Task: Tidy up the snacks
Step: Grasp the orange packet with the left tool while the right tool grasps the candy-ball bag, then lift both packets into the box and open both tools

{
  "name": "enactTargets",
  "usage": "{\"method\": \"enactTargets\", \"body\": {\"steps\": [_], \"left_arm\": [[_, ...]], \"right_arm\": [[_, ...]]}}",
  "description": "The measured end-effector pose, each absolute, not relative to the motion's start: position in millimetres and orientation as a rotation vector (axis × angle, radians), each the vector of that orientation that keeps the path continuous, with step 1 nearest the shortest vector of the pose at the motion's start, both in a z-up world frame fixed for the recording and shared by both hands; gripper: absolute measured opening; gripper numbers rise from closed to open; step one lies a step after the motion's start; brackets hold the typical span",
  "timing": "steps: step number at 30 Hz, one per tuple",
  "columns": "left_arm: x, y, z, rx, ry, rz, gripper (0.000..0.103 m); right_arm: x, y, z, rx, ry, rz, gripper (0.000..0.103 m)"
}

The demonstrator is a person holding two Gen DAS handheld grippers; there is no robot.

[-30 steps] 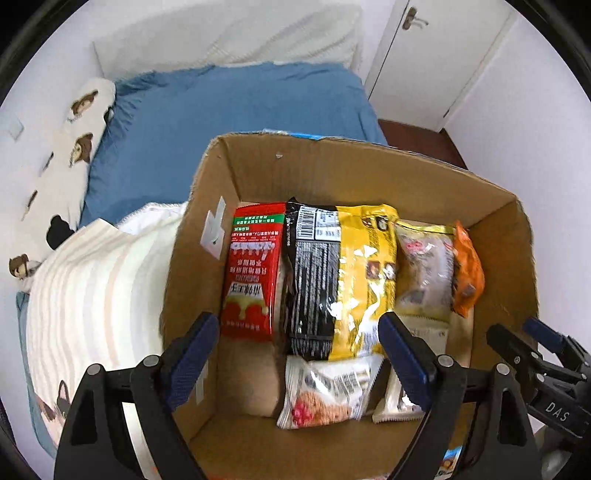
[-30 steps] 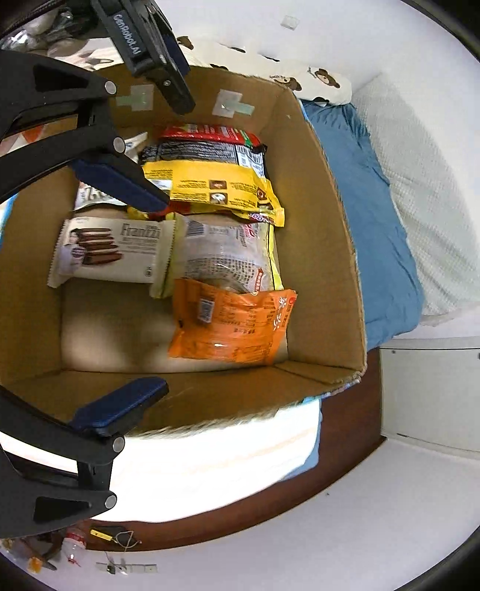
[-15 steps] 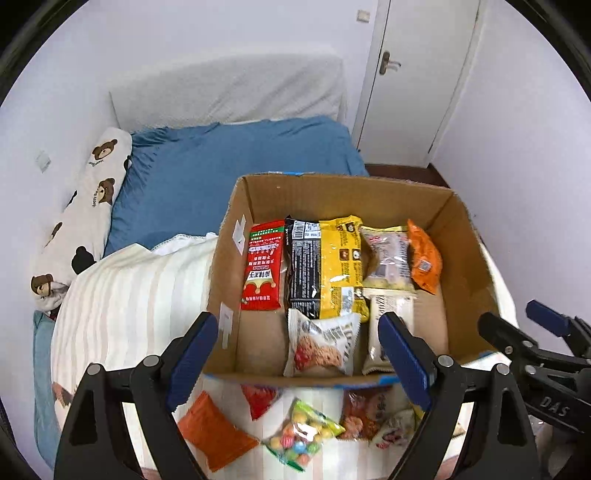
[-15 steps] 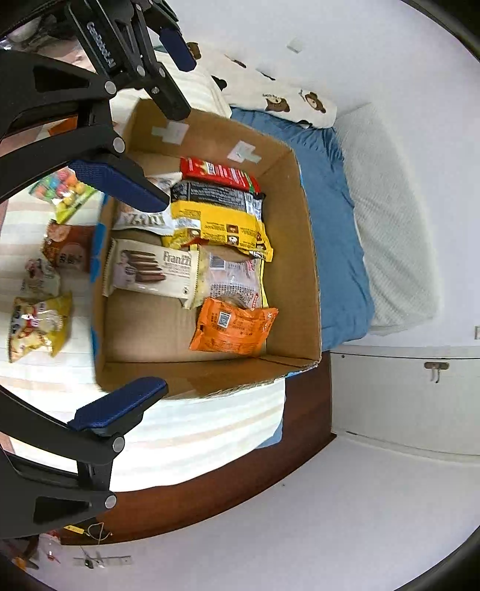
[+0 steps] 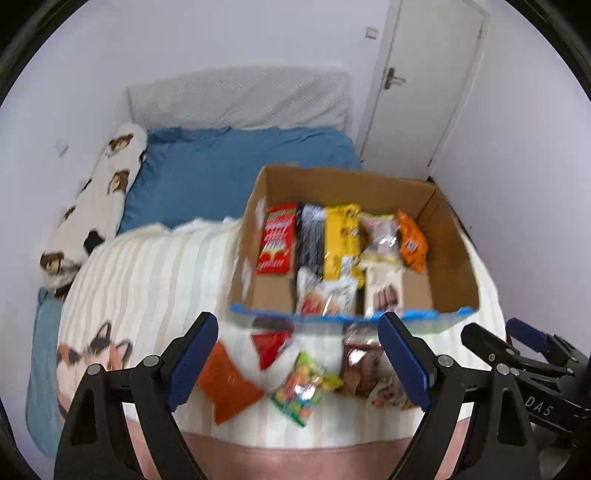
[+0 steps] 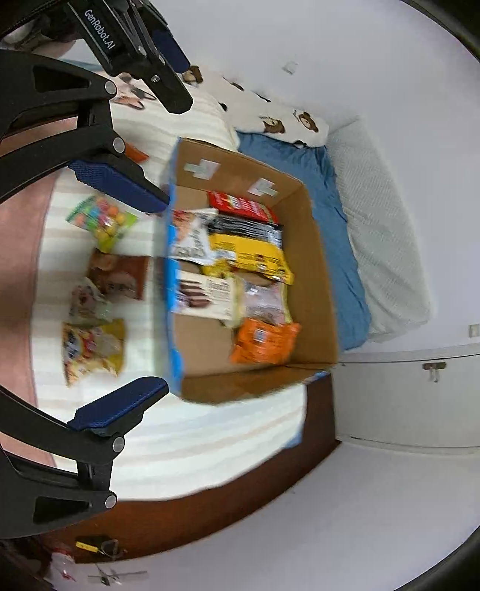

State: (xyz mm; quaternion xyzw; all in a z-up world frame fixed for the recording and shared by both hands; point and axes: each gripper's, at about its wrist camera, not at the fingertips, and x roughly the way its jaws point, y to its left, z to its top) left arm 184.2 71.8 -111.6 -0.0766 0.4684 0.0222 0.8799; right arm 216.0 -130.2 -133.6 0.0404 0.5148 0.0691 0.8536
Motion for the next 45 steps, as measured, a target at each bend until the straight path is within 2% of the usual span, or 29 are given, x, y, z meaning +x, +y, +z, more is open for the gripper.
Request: {"method": "enactTargets", "body": {"steps": [12,15,19,21,24,26,30,32,33,34,36,45], "left_arm": [[158.7,166.7,-246.5,-0.338,1.296,0.285,0.089],[156.9,191.5,-275.9,-0.512,1.37,0.292,0.089],[161.5,207.2,-296.4,-0.67,1.395,0.291,0.089],[168.2,208.9,-304.1,-0.73,1.408,0.274,0.089],[181.5,207.6,-316.5,-0.823,1.433,0.255,0.089],[191.1,202.7,-323.6,-0.838,1.45,0.253,0.089],[210.5,188.0,-334.0,-0.785,1.474,0.263,0.089],[212.3,184.7,-335.8,-0.745,1.455,0.275,0.079],[212.2,182.8,-335.3,-0.711,1.453,0.282,0.066],[211.2,180.6,-334.6,-0.673,1.452,0.278,0.06],[206.2,177.0,-332.7,-0.612,1.45,0.253,0.055],[139.2,138.9,-335.4,-0.267,1.526,0.144,0.054]], "right_arm": [[223.4,-71.0,-282.7,0.309,1.464,0.25,0.092],[230.9,-54.5,-320.4,0.387,1.536,0.214,0.087],[233.8,-35.4,-348.3,0.406,1.576,0.173,0.078],[234.9,-29.2,-354.3,0.389,1.56,0.138,0.077],[232.8,-23.1,-356.2,0.332,1.55,0.127,0.066],[228.5,-20.4,-355.3,0.28,1.549,0.152,0.058],[216.3,-18.9,-357.4,0.209,1.57,0.186,0.054],[208.4,-17.3,-357.8,0.162,1.581,0.206,0.052],[202.9,-16.2,-358.1,0.133,1.589,0.22,0.052],[198.7,-15.4,-358.1,0.115,1.593,0.23,0.052],[188.0,-13.9,-358.3,0.069,1.602,0.252,0.051],[134.9,-25.1,-368.4,-0.036,1.66,0.314,0.051]]}}
